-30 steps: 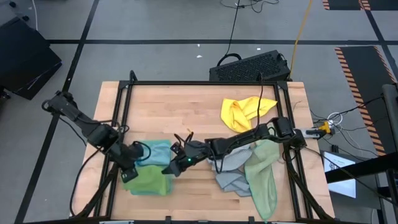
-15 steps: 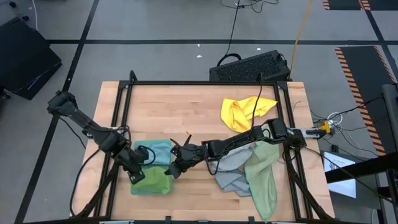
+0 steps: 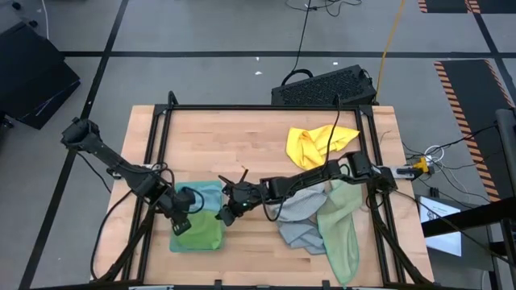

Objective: Fold microfiber towels
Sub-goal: Put the green microfiber cloth into the green bin

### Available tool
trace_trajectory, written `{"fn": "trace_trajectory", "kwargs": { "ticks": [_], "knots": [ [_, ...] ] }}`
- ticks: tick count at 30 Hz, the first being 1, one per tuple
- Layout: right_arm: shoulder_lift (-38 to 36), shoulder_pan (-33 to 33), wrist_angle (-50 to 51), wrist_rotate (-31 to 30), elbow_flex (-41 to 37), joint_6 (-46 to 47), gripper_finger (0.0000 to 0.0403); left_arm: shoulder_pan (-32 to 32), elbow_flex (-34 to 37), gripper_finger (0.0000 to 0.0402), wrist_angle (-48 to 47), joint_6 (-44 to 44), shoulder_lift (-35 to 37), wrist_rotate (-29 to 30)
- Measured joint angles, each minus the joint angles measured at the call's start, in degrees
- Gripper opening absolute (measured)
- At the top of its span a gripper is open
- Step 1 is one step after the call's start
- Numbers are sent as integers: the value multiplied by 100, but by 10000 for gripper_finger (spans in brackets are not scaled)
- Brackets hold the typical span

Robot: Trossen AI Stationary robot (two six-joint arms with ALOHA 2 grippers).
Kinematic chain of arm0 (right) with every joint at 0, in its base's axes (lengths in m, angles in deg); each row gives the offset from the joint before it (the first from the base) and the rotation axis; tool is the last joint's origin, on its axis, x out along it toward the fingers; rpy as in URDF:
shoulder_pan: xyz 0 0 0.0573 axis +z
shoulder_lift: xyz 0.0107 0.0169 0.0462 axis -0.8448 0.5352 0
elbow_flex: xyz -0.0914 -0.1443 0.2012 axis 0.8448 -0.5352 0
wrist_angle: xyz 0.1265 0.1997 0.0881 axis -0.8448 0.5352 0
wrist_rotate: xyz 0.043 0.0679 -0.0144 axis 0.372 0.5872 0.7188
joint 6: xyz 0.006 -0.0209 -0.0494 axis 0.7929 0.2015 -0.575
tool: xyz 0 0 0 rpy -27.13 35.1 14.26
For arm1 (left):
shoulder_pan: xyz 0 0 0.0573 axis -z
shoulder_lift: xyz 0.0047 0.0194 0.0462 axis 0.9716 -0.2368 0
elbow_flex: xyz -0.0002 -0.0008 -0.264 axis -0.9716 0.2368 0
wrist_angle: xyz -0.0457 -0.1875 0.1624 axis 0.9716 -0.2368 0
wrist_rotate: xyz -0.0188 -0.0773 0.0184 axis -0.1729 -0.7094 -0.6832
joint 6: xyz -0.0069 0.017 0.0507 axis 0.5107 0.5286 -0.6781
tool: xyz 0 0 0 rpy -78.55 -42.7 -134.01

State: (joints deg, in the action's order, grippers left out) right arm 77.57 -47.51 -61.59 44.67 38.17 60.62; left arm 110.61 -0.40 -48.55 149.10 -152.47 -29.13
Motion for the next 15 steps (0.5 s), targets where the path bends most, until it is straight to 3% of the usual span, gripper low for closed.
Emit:
{"fn": "trace_trajectory", "kwargs": {
  "ticks": [3,10,15],
  "knots": [
    [-1,-49,241,26,0,-70,77,-23,0,52,-91,-45,0,63],
    [-232,-318,594,327,-2,-331,143,-167,-161,193,-648,-107,46,-584],
    [-322,-457,792,328,-2,-469,167,-416,-733,222,-1378,-608,213,-712]
  ]
}}
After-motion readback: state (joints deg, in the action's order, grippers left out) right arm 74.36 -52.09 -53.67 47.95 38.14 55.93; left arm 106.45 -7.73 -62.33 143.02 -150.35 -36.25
